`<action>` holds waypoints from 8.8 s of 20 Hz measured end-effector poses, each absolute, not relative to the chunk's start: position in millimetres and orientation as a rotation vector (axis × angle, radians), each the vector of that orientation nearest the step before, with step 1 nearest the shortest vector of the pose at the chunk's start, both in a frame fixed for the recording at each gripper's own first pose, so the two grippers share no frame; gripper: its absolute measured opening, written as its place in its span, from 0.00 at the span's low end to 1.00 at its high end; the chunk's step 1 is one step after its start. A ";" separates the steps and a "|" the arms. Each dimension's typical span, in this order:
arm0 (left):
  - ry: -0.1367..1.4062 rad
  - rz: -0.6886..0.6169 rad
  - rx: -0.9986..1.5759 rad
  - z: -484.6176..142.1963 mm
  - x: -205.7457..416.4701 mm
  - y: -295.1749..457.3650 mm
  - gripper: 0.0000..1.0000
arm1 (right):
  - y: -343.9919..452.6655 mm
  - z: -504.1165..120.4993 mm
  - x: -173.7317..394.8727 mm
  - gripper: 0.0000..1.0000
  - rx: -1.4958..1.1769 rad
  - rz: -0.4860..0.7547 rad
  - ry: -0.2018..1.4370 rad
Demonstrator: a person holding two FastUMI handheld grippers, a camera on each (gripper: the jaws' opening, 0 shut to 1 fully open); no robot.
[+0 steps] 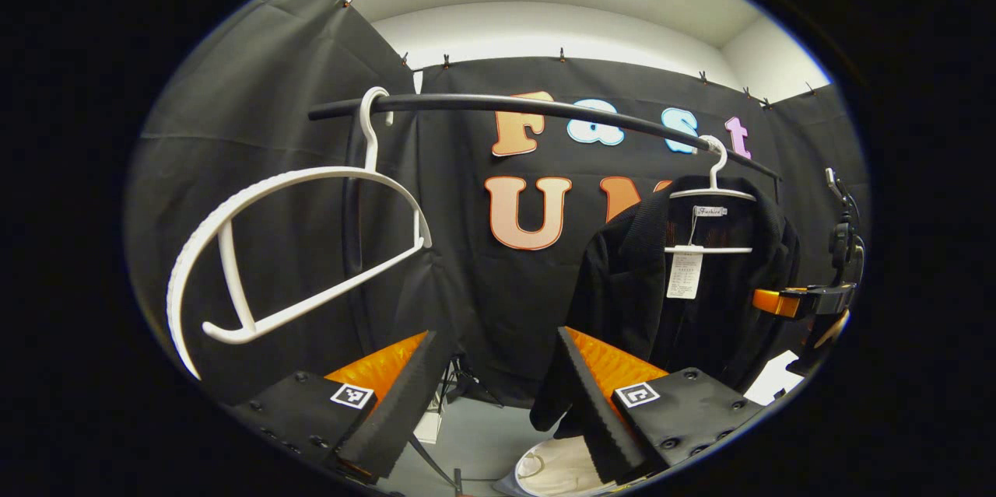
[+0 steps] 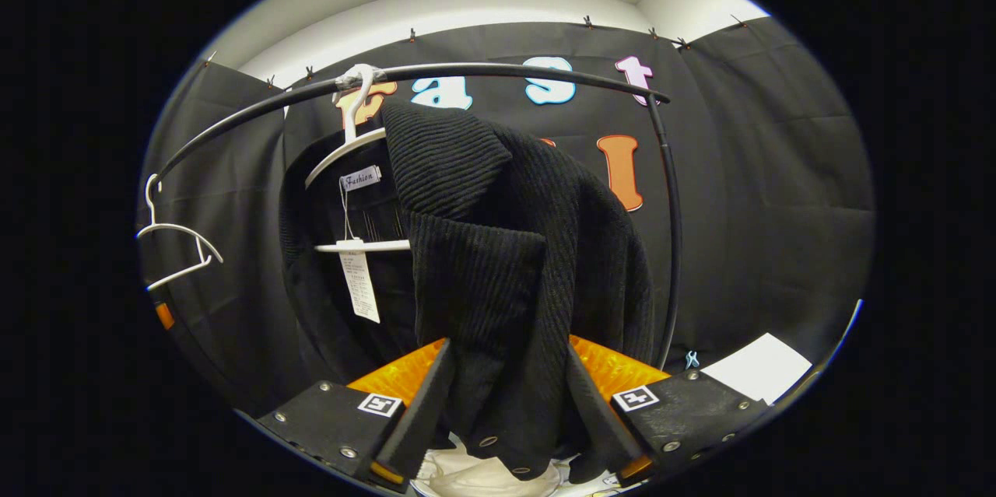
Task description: Grasp the clothes on the hanger with both hands and then place them into the laundry hamper below.
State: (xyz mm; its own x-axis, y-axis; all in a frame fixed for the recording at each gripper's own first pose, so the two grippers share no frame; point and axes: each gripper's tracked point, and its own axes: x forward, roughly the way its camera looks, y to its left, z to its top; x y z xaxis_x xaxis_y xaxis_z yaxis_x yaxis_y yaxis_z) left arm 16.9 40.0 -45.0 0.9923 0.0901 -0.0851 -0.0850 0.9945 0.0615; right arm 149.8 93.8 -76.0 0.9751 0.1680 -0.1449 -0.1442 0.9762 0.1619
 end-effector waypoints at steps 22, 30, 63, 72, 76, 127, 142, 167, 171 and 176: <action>0.135 -0.088 0.038 -100.5 131.5 -118.4 1.00 | 56.1 -78.8 163.2 0.00 0.177 0.280 0.236; 0.140 -0.083 0.042 -133.1 188.9 -150.5 0.97 | 31.0 -68.2 156.1 0.00 0.176 0.306 0.222; 0.060 0.049 0.116 -49.9 203.0 -35.9 0.10 | -60.2 23.5 172.4 0.00 0.116 0.155 0.005; 0.040 0.030 0.138 -29.3 234.5 -25.5 0.07 | -80.6 29.8 227.5 0.00 0.139 0.125 0.013; 0.053 0.006 0.127 -30.8 246.5 -29.2 0.07 | -89.7 16.5 249.5 0.00 0.155 0.112 0.041; -0.033 0.270 0.031 -13.4 211.9 29.5 0.06 | 4.4 -96.9 425.3 0.00 0.252 0.428 0.218; 0.267 0.260 0.013 -163.5 164.7 41.0 0.08 | 29.4 -268.5 350.1 0.00 0.227 0.409 0.483; 0.903 -0.168 -0.006 -484.6 121.3 -125.6 0.07 | 137.0 -533.5 172.4 0.00 0.282 0.275 0.878; 1.011 -0.158 -0.011 -535.1 107.5 -123.7 0.07 | 150.2 -587.2 154.8 0.00 0.213 0.256 0.973; 1.095 -0.166 0.018 -570.9 90.6 -117.7 0.07 | 151.2 -629.6 135.2 0.01 0.128 0.225 1.055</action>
State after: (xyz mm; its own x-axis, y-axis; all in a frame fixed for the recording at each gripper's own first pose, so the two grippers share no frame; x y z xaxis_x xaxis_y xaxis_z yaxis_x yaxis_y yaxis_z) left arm 90.6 -117.7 -570.9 0.4466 -0.1253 -0.8859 0.1434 0.9874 -0.0673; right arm 135.2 151.2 -629.6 0.4730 0.2447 -0.8464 -0.1221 0.9696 0.2121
